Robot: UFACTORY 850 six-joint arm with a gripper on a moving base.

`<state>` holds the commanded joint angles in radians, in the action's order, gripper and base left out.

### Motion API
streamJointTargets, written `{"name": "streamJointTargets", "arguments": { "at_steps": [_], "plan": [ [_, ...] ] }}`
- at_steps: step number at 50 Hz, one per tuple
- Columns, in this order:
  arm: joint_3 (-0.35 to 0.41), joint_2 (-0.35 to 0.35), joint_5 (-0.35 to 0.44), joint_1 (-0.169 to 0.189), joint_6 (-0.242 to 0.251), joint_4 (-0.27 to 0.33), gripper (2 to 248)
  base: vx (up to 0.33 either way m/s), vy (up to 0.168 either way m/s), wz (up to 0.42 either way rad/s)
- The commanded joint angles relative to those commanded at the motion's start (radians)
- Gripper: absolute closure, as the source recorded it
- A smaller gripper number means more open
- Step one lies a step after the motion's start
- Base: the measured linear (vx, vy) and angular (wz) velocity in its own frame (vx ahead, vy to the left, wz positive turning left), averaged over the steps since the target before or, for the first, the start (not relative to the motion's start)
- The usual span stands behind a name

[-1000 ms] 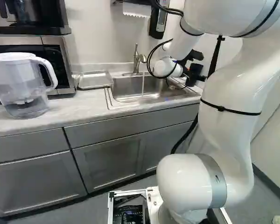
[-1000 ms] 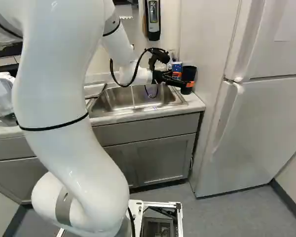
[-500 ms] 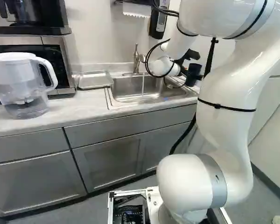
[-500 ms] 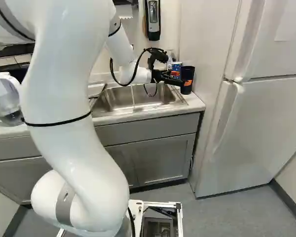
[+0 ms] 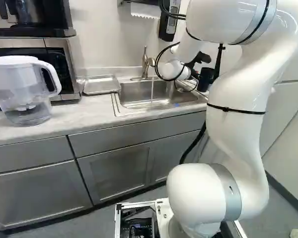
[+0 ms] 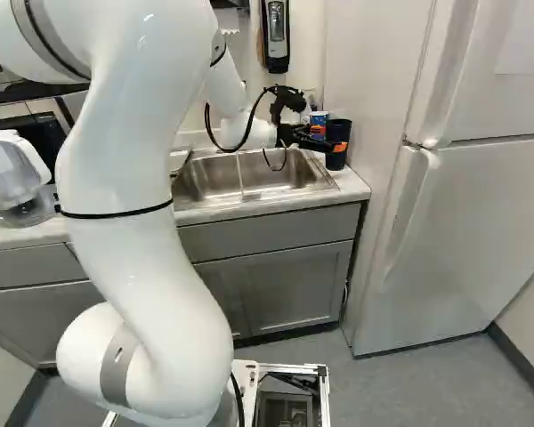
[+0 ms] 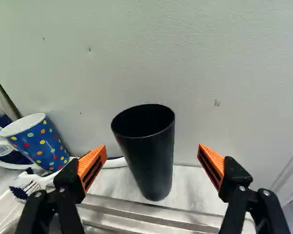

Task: Rinse the cup and place it in the tray

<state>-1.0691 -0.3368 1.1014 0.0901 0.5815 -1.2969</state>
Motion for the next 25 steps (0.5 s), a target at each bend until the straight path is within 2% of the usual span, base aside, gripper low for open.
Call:
{"name": "streamJointTargets", "arguments": {
  "at_steps": [13,25],
  "plan": [
    [-0.029,-0.023,0.000,0.018,0.000,0.000,3,0.000,0.000,0.000],
    [-0.033,-0.026,0.000,0.020,0.000,0.000,3,0.000,0.000,0.000]
  ]
}}
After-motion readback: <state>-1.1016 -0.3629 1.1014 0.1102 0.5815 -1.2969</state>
